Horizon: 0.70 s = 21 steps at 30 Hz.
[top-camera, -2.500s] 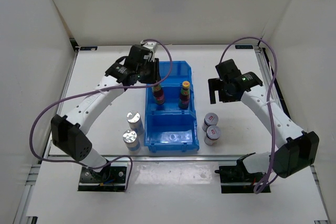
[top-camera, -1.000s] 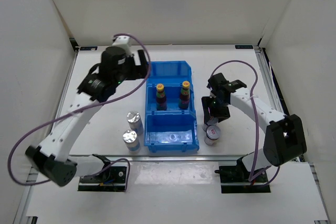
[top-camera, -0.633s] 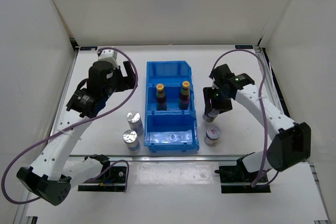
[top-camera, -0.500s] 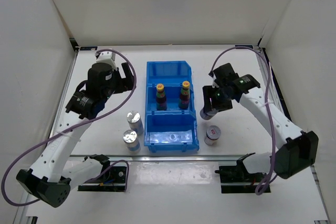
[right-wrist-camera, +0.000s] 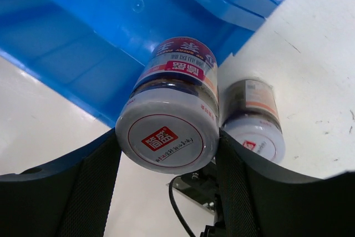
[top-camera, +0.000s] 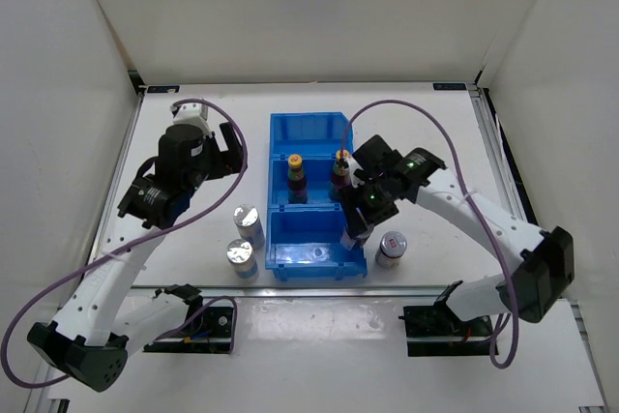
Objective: Organize the condiment bottles
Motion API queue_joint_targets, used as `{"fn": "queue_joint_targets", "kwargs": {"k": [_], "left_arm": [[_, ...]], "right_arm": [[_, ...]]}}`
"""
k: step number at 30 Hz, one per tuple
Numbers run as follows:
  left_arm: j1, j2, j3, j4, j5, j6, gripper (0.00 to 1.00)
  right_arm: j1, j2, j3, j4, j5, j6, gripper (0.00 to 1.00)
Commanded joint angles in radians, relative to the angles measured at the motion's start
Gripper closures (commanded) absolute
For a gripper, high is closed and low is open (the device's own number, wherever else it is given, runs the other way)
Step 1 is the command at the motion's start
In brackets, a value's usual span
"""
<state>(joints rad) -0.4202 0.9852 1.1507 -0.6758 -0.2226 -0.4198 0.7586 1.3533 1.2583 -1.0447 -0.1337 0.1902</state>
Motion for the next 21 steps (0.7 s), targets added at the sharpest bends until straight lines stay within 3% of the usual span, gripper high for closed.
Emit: {"fn": "queue_joint_targets", "kwargs": {"k": [1, 8, 16, 18, 20, 21], "left_arm": [[0.006, -0.033, -0.009, -0.013, -0.014, 0.004, 0.00], [0.006, -0.051, -0.009, -0.056, -0.023, 0.004, 0.00], [0.006, -0.085, -0.009, -0.085, -0.063, 0.023, 0.00], [0.006, -0.085, -0.019, -0.085, -0.072, 0.023, 0.00], [0.006, -0.094, -0.019, -0.085, -0.081, 0.023, 0.00], [0.006, -0.094, -0.019, -0.085, -0.081, 0.032, 0.00]], "right_arm": [[0.039, 0.049, 0.055, 0.063, -0.030, -0.020, 1.00], [0.061, 0.190, 0.055, 0.098, -0.030, -0.029, 1.00], [0.070, 0.211, 0.021, 0.098, 0.051, -0.020, 0.82], [0.070, 0.211, 0.021, 0.098, 0.051, -0.020, 0.46], [0.070, 0.187, 0.021, 0.098, 0.065, -0.020, 0.22], [0.079, 0.173, 0.021, 0.098, 0.078, -0.020, 0.17]]}}
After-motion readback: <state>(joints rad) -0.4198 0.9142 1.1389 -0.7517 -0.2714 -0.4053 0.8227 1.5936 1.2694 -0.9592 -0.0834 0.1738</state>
